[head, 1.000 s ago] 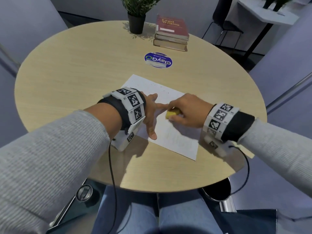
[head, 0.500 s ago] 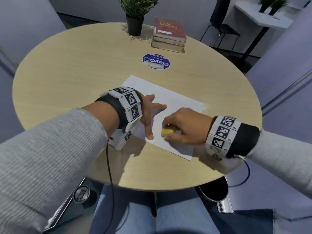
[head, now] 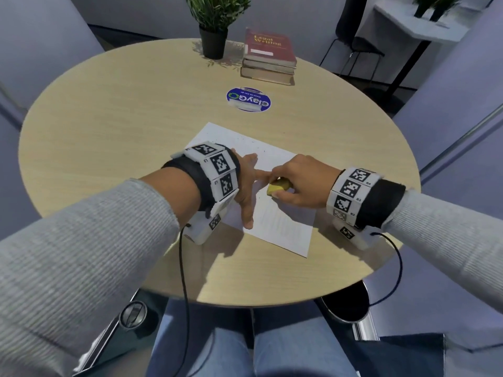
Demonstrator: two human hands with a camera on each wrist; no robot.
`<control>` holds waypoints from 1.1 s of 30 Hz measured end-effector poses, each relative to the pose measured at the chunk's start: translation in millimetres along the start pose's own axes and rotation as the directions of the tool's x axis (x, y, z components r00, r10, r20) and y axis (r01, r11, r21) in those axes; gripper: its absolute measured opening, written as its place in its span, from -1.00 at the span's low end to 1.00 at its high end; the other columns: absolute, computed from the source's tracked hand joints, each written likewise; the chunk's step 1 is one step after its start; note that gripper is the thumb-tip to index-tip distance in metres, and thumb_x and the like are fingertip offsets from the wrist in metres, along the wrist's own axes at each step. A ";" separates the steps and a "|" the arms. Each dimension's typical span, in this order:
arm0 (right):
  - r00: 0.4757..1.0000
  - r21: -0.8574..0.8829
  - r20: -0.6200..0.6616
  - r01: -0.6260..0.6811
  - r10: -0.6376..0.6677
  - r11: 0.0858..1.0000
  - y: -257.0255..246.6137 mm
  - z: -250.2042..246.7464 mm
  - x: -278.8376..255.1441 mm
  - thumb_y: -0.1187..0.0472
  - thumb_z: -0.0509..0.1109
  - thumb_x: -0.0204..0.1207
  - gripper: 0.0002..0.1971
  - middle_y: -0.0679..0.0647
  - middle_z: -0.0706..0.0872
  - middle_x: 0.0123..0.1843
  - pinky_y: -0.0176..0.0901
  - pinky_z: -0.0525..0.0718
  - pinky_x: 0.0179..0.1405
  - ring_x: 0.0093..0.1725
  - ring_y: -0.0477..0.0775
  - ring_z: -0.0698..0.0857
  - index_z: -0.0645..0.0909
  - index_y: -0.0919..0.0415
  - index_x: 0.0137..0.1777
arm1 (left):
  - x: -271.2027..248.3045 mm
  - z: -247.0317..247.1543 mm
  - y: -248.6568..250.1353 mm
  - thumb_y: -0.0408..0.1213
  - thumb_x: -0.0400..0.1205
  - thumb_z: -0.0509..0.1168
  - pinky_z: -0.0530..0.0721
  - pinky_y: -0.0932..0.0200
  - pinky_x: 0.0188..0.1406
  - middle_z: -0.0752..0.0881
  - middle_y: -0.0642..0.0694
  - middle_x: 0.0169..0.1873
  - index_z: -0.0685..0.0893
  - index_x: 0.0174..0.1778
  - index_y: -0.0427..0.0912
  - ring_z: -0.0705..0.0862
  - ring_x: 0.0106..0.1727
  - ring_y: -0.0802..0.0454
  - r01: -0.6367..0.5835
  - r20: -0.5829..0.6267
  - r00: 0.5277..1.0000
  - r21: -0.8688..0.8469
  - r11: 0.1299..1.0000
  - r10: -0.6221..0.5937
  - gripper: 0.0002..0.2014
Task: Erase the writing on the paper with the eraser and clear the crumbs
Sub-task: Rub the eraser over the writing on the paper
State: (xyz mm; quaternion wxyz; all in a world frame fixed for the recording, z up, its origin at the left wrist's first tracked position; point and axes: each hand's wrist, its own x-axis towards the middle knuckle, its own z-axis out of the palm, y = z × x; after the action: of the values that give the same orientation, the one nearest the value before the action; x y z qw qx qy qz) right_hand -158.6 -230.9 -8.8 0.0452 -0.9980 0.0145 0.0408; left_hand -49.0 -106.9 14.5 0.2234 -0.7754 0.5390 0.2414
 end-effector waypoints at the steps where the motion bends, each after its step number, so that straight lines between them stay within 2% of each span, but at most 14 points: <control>1: 1.000 -0.011 0.009 -0.010 0.011 1.000 1.1 1.1 -0.5 0.00 0.33 0.49 -0.70 0.08 0.75 -0.24 -0.08 0.59 -0.23 -0.23 0.18 0.66 0.67 0.13 0.12 | 0.8 -0.2 0.8 0.26 0.35 0.56 0.21 -0.39 0.60 -0.22 -0.12 0.73 -0.27 0.67 0.42 -0.10 0.73 -0.33 -0.001 0.026 1.000 -0.009 1.000 0.001 0.23; 3: 1.000 -0.018 0.009 -0.005 0.005 1.000 3.2 4.2 -1.2 -0.02 0.33 0.49 -0.70 0.10 0.75 -0.24 -0.04 0.62 -0.22 -0.24 0.18 0.65 0.66 0.16 0.08 | 0.8 -1.2 1.0 0.24 0.36 0.57 0.23 -0.42 0.58 -0.29 -0.11 0.73 -0.30 0.66 0.43 -0.13 0.73 -0.34 -0.006 0.053 0.999 -0.017 1.000 0.007 0.23; 8: 0.999 -0.005 0.005 -0.038 0.038 0.999 -10.2 1.1 -7.1 -0.02 0.30 0.51 -0.69 0.01 0.70 -0.27 -0.07 0.61 -0.25 -0.24 0.13 0.67 0.63 0.11 0.16 | -0.8 -0.8 3.0 0.21 0.39 0.56 0.27 -0.36 0.54 -0.12 -0.20 0.71 -0.25 0.70 0.34 0.00 0.70 -0.41 -0.013 0.026 1.000 0.050 0.999 0.011 0.21; 11: 0.992 0.020 0.071 0.104 -0.105 0.994 -38.6 3.3 -21.6 -0.03 0.30 0.50 -0.74 -0.01 0.66 -0.31 -0.10 0.59 -0.29 -0.33 0.09 0.62 0.64 0.16 -0.04 | 0.8 1.0 2.6 0.21 0.37 0.58 0.24 -0.33 0.55 -0.10 -0.21 0.71 -0.23 0.74 0.23 -0.02 0.70 -0.38 -0.016 0.018 1.000 0.036 0.999 0.015 0.25; 13: 0.977 0.067 0.132 0.160 -0.168 0.985 -46.8 2.5 -26.8 -0.05 0.30 0.49 -0.72 0.01 0.69 -0.31 -0.12 0.58 -0.29 -0.36 0.06 0.59 0.65 0.16 -0.08 | 0.7 0.7 2.2 0.19 0.37 0.58 0.25 -0.33 0.54 -0.11 -0.22 0.71 -0.21 0.75 0.20 -0.03 0.71 -0.37 -0.013 0.015 1.000 0.034 0.999 0.012 0.24; 17: 0.999 0.053 0.025 0.031 -0.032 0.998 -20.8 -8.8 -12.0 0.01 0.35 0.48 -0.64 -0.05 0.75 -0.26 -0.16 0.60 -0.21 -0.27 0.06 0.68 0.61 0.00 0.27 | -1.3 0.8 3.1 0.21 0.36 0.57 0.28 -0.33 0.53 -0.06 -0.20 0.70 -0.23 0.71 0.32 0.03 0.70 -0.37 -0.015 0.012 1.000 0.044 0.999 0.014 0.23; 18: 0.999 0.036 0.013 0.031 -0.032 0.999 -18.9 -7.9 -11.6 0.03 0.34 0.48 -0.63 -0.08 0.72 -0.28 -0.16 0.61 -0.22 -0.27 0.06 0.67 0.60 -0.01 0.29 | -1.9 0.7 3.1 0.20 0.37 0.57 0.27 -0.33 0.54 -0.06 -0.20 0.71 -0.22 0.71 0.33 0.03 0.70 -0.36 -0.017 0.011 1.000 0.039 0.999 0.016 0.22; 20: 0.994 0.041 0.051 0.093 -0.095 0.995 -34.2 -5.7 -17.4 0.01 0.33 0.47 -0.75 -0.08 0.64 -0.33 -0.09 0.63 -0.25 -0.32 0.07 0.64 0.67 0.10 0.05 | -2.8 0.1 2.9 0.17 0.39 0.58 0.23 -0.32 0.55 -0.11 -0.20 0.72 -0.21 0.73 0.26 -0.03 0.71 -0.35 -0.019 0.014 1.000 0.022 1.000 0.018 0.21; 22: 0.974 0.092 0.116 0.186 -0.196 0.978 -49.5 0.5 -26.5 -0.05 0.30 0.46 -0.73 -0.03 0.67 -0.31 -0.09 0.62 -0.28 -0.35 0.04 0.61 0.65 0.14 -0.09 | -2.6 -0.5 3.1 0.16 0.39 0.58 0.16 -0.39 0.57 -0.23 -0.18 0.73 -0.26 0.73 0.24 -0.14 0.72 -0.36 -0.012 0.030 0.999 -0.002 1.000 0.012 0.25; 24: 0.981 0.101 0.121 0.140 -0.152 0.985 -42.2 -2.8 -22.7 -0.08 0.30 0.45 -0.72 -0.03 0.70 -0.30 -0.11 0.63 -0.26 -0.36 0.01 0.60 0.67 0.10 -0.05 | -2.2 -0.6 3.6 0.18 0.38 0.58 0.17 -0.38 0.57 -0.22 -0.18 0.73 -0.29 0.72 0.25 -0.13 0.73 -0.35 -0.004 0.035 0.999 0.016 1.000 0.004 0.27; 27: 1.000 0.059 0.021 0.020 -0.021 0.998 -17.7 -8.2 -12.4 -0.10 0.28 0.41 -0.62 -0.05 0.75 -0.27 -0.12 0.65 -0.20 -0.31 0.03 0.65 0.68 0.07 0.12 | -2.2 -0.7 3.0 0.21 0.37 0.58 0.23 -0.36 0.55 -0.12 -0.17 0.72 -0.28 0.70 0.33 -0.05 0.72 -0.34 0.000 0.027 1.000 0.023 1.000 0.000 0.25; 29: 0.998 0.085 0.038 0.051 -0.054 0.995 -27.2 -6.1 -16.9 -0.05 0.32 0.42 -0.70 -0.05 0.70 -0.34 -0.16 0.59 -0.26 -0.37 -0.04 0.62 0.69 0.11 0.02 | -1.7 -1.6 3.0 0.21 0.36 0.58 0.19 -0.39 0.56 -0.20 -0.16 0.73 -0.29 0.70 0.31 -0.11 0.73 -0.35 0.010 0.034 0.999 0.011 1.000 -0.010 0.26; 31: 0.982 0.149 0.106 0.142 -0.158 0.979 -45.8 -1.8 -26.3 -0.02 0.36 0.43 -0.77 -0.06 0.66 -0.38 -0.17 0.58 -0.32 -0.43 -0.08 0.56 0.70 0.13 -0.12 | -0.1 0.6 1.5 0.19 0.34 0.60 0.10 -0.42 0.58 -0.33 -0.12 0.72 -0.31 0.70 0.30 -0.23 0.73 -0.33 0.010 0.047 0.999 -0.027 1.000 -0.009 0.29; 33: 0.983 0.166 0.122 0.113 -0.134 0.980 -43.3 -6.2 -24.8 0.00 0.39 0.42 -0.79 -0.07 0.69 -0.38 -0.16 0.61 -0.32 -0.42 -0.04 0.59 0.71 0.13 -0.11 | -0.1 2.7 1.4 0.16 0.36 0.60 0.12 -0.32 0.60 -0.33 -0.12 0.72 -0.28 0.71 0.29 -0.24 0.73 -0.27 -0.006 0.033 0.999 -0.059 0.998 0.008 0.28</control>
State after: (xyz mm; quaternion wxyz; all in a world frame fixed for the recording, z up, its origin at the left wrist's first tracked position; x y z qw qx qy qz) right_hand -181.4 -187.7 3.3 0.1278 -0.9853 -0.0476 0.1030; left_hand -50.7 -105.7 12.4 0.2089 -0.7757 0.5304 0.2708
